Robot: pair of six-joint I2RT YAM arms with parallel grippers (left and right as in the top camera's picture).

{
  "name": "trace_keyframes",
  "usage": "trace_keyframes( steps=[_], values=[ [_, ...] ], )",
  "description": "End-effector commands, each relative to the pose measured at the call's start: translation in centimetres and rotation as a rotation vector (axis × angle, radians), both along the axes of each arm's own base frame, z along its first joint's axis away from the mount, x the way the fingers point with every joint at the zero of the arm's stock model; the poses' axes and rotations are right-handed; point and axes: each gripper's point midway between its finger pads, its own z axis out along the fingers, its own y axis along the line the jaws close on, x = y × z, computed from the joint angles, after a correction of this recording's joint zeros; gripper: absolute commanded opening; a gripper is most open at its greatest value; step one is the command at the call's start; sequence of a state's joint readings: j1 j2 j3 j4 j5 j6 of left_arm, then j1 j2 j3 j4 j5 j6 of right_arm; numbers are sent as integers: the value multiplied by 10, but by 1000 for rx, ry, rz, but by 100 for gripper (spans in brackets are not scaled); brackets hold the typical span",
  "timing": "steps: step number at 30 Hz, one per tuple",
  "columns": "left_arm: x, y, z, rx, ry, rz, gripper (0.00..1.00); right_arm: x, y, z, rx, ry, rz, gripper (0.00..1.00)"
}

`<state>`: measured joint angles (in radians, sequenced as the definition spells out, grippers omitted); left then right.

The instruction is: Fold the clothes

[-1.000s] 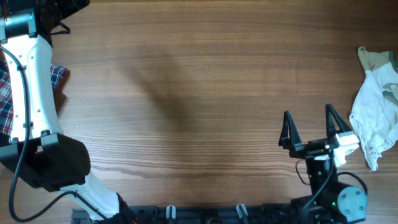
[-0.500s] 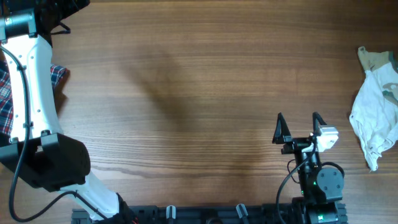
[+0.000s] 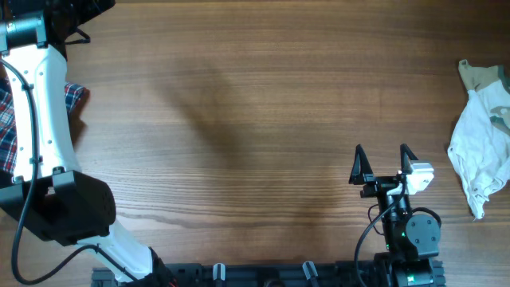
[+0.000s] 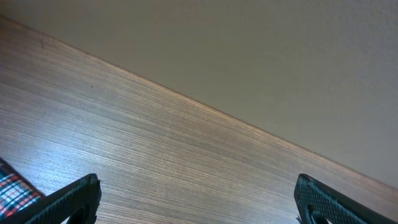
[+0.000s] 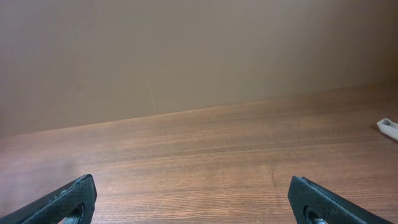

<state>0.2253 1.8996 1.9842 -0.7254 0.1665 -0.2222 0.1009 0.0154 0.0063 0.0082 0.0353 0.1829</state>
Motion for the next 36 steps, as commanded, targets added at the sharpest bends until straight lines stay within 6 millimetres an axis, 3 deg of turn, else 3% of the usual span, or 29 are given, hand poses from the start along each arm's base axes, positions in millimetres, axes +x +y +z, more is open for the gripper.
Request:
trace_keyframes(
  steps=[1,10,12,17,20,24,30,36],
  values=[
    [1,-1,-3,-9,3,-6,100,0,-3,3,12,-13,-14,100],
    [0,0,-9,-11,22,-4,100,0,-3,3,12,-13,-14,100],
    [-6,-2,-1,-11,19,-5,100,0,-3,3,12,-13,-14,100],
    [-28,-34,38,3,-45,-57,100,0,-3,3,12,-13,-14,100],
    [-56,-65,59,8,-81,-110,100,0,-3,3,12,-13,-14,100],
    [-100,-102,21,-5,6,-182,100,0,-3,3,12,-13,-14,100],
    [-177,-109,-58,-1,157,-181,100,0,-3,2,12,-10,-14,100],
    [-215,-114,-135,2,54,-195,100,0,-3,2,12,-8,-14,100]
  ],
)
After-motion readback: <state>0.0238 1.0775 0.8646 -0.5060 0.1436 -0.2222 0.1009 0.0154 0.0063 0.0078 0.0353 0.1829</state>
